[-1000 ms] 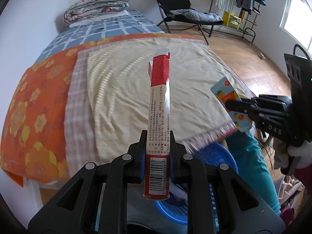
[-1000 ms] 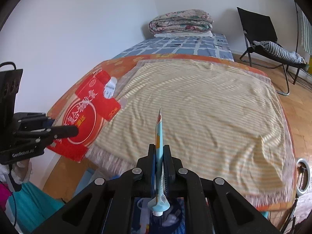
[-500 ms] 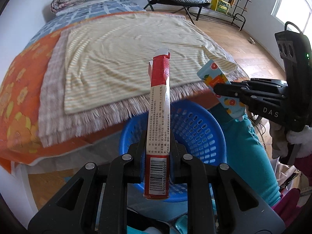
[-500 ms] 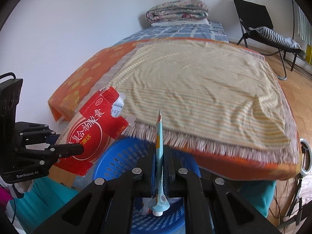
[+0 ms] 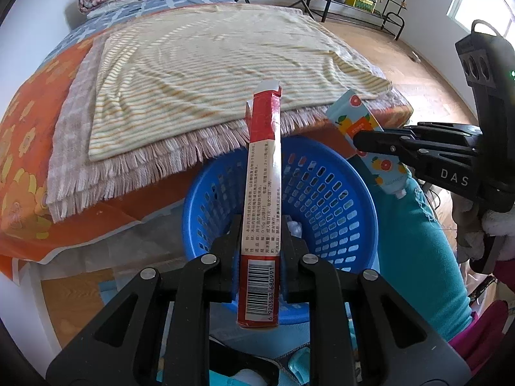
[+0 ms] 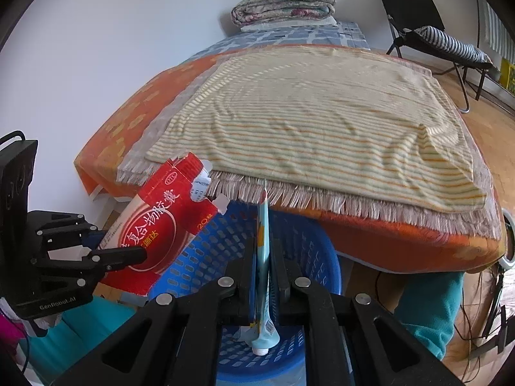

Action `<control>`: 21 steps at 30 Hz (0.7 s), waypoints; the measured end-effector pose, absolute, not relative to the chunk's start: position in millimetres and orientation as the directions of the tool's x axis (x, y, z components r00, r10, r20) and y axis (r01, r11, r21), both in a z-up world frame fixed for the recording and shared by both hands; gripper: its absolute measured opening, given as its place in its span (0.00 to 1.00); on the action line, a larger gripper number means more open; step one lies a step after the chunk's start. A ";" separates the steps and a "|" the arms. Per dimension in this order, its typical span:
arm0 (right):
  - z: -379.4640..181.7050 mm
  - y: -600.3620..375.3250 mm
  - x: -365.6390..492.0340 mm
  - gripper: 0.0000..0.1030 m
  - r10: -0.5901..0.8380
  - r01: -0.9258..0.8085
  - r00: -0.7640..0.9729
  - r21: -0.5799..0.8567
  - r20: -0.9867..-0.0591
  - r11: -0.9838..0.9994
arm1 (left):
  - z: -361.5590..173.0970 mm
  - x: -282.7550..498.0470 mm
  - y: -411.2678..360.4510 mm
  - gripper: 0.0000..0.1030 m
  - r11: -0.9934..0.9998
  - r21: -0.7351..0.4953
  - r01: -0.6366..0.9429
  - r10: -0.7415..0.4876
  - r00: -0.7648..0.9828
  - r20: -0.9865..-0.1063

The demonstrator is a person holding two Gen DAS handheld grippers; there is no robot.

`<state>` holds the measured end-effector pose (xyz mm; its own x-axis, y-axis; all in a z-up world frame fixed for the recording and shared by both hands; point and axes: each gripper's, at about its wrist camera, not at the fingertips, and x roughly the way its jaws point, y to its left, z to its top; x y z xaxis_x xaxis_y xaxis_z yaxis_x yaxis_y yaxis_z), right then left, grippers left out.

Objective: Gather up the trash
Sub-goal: 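Carry red box and tube over the blue basket and release both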

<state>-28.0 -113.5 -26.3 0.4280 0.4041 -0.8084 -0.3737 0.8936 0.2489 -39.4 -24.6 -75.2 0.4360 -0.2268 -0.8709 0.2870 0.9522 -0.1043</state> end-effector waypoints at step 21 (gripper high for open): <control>-20.6 -116.5 -29.8 0.62 0.363 -0.353 0.463 0.208 -0.808 0.912 | -75.5 -35.0 -20.5 0.55 0.963 -0.094 0.251 -0.203 0.456 -0.866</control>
